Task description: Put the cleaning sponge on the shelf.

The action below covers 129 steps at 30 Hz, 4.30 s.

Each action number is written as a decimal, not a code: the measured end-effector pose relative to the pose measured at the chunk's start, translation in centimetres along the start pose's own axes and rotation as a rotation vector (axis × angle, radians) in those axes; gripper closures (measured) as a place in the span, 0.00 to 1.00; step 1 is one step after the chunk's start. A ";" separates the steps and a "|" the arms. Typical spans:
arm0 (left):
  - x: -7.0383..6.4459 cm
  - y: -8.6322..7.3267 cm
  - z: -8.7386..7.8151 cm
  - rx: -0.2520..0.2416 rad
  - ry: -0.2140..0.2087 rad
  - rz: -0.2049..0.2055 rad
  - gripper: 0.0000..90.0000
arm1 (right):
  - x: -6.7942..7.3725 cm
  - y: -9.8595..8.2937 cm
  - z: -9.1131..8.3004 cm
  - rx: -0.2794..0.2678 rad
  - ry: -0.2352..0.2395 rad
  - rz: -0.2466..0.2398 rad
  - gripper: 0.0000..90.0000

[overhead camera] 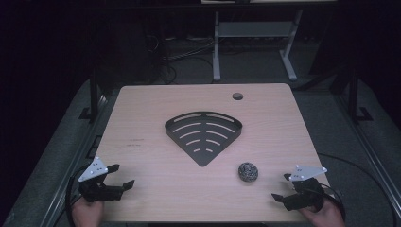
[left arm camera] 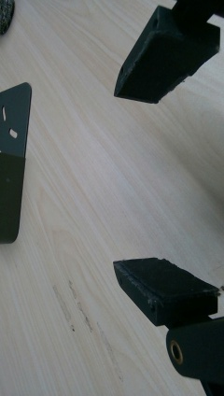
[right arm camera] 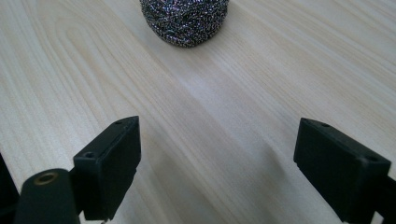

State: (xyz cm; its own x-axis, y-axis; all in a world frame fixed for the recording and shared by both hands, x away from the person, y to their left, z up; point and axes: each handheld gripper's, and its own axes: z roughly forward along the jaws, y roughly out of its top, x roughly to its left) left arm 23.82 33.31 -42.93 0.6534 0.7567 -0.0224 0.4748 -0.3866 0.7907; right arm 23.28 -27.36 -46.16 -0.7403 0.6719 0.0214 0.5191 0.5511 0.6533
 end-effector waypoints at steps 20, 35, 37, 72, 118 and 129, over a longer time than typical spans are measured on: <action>-1.2 0.3 1.0 0.027 -0.021 0.034 0.15 | 1.2 2.3 -0.2 -0.008 0.027 -0.032 0.16; -0.7 0.3 1.3 0.029 -0.029 0.026 0.15 | 1.4 5.5 1.3 0.048 0.050 -0.094 0.17; -0.7 0.4 1.4 0.038 -0.028 0.026 0.15 | 1.6 6.2 1.3 0.040 0.061 -0.107 0.17; -0.5 0.4 1.3 0.035 -0.035 0.015 0.15 | 1.6 12.0 5.7 0.259 0.113 -0.201 0.20; 0.0 0.3 1.2 0.031 -0.026 -0.003 0.15 | 1.5 14.1 7.2 0.366 0.149 -0.261 0.39; 0.0 0.2 1.2 0.028 -0.024 -0.007 0.15 | 2.6 16.5 7.4 0.373 0.167 -0.308 0.40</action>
State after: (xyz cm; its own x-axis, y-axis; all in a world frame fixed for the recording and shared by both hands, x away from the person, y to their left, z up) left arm 24.62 32.57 -43.46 0.6635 0.7469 -0.0431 0.4957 -0.3958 0.7731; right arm 33.11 -12.89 -40.96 -0.9252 0.3792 0.0115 0.3609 0.8706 0.3345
